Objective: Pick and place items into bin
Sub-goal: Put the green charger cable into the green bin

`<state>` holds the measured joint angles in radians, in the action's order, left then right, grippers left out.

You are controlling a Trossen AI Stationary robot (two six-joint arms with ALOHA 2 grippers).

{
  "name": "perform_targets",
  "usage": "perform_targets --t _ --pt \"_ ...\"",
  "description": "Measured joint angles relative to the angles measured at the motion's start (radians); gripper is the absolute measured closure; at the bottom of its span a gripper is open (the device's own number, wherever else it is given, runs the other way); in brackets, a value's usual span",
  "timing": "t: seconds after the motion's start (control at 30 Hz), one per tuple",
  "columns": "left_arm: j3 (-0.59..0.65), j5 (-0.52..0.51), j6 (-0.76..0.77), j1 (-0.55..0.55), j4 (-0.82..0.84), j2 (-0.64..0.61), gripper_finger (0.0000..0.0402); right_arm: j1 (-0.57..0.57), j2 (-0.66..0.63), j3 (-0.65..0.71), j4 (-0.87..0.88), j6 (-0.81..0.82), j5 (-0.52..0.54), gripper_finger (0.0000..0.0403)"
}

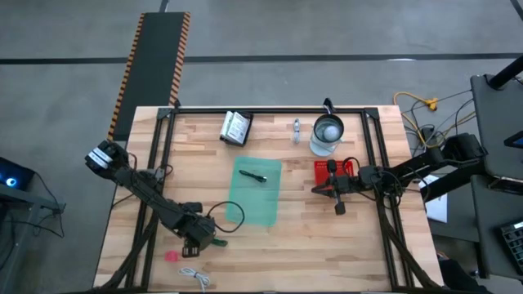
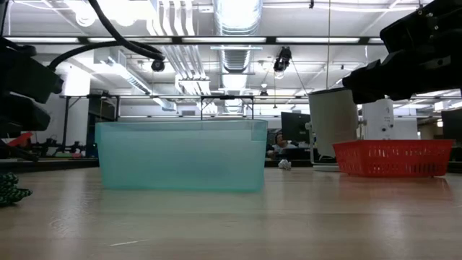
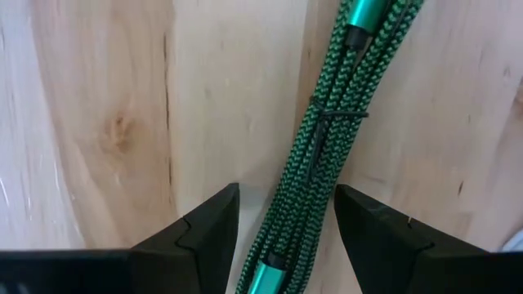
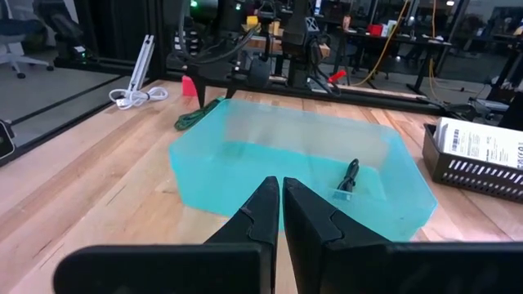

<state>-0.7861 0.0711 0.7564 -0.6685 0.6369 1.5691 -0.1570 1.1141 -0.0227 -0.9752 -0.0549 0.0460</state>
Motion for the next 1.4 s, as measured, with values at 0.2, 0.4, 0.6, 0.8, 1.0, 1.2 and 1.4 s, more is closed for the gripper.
perform_targets --t 0.2,0.4,0.6,0.8,1.0,1.2,1.4 --pt "0.002 -0.003 -0.083 0.0 0.002 0.001 0.0215 0.0 0.0 0.0 0.0 0.001 0.0 0.0394" --pt "0.003 -0.03 -0.118 0.0 0.002 0.002 0.0251 0.0 0.0 0.0 0.0 0.003 0.0 0.0394" --pt "0.003 -0.028 -0.17 0.0 -0.008 0.003 0.0317 0.0 0.0 0.0 0.0 0.003 0.0 0.0394" --pt "0.003 -0.014 -0.194 0.0 -0.008 0.003 0.0374 0.0 0.0 0.0 0.0 0.003 0.0 0.0394" --pt "-0.003 -0.002 -0.221 0.0 -0.001 0.003 0.0389 0.0 0.0 0.0 0.0 0.003 0.0 0.0394" --pt "-0.009 -0.001 -0.224 0.0 0.003 0.003 0.0386 0.0 0.0 0.0 0.001 0.003 0.0 0.0394" --pt "-0.029 0.002 -0.284 -0.001 0.012 0.005 0.0386 0.0 0.0 0.0 0.002 0.003 0.0 0.0394"
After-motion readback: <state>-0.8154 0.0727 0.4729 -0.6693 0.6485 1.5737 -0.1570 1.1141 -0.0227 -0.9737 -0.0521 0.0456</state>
